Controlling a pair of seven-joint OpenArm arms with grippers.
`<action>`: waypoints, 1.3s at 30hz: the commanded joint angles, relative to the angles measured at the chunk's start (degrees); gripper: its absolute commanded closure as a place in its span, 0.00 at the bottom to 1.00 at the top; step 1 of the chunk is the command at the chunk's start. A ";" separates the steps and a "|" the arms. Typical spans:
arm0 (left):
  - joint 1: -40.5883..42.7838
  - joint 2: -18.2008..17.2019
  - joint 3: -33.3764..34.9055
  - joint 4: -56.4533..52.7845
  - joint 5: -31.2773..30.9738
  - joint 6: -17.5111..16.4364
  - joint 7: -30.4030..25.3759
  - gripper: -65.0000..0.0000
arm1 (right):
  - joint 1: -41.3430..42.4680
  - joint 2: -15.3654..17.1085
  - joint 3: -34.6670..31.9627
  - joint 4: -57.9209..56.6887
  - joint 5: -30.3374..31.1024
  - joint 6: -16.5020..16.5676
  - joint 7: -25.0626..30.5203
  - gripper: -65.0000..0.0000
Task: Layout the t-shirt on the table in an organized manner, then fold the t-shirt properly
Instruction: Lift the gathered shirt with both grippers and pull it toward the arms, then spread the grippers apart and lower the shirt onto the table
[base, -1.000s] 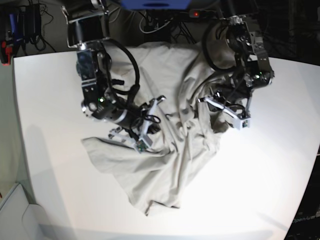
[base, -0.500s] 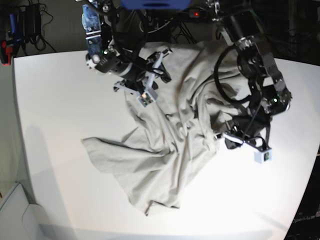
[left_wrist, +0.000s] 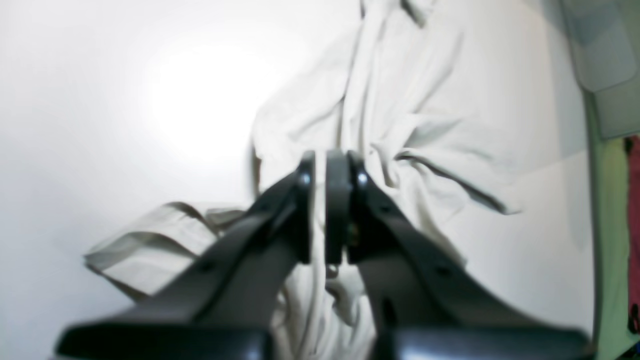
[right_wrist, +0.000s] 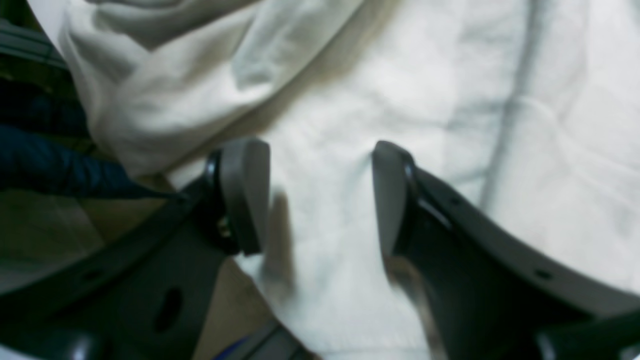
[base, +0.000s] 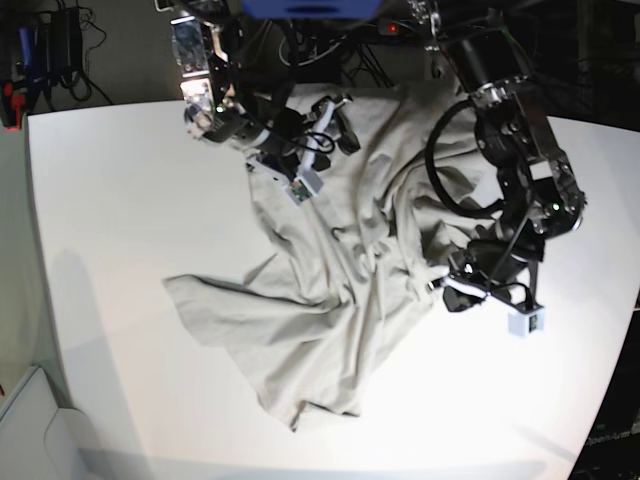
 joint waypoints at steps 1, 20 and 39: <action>-1.02 -0.05 0.18 0.81 -1.17 -0.08 -0.98 0.94 | -0.44 0.03 -0.22 -1.94 -3.00 -0.52 -5.13 0.48; -4.62 0.13 0.62 -4.20 -1.17 -0.08 -1.60 0.94 | 4.13 8.29 -0.22 -15.65 -3.09 -4.83 2.17 0.48; -7.44 0.30 5.98 -10.18 -0.99 -0.08 -4.32 0.94 | 22.32 23.50 5.31 -32.45 -3.09 -4.92 4.72 0.48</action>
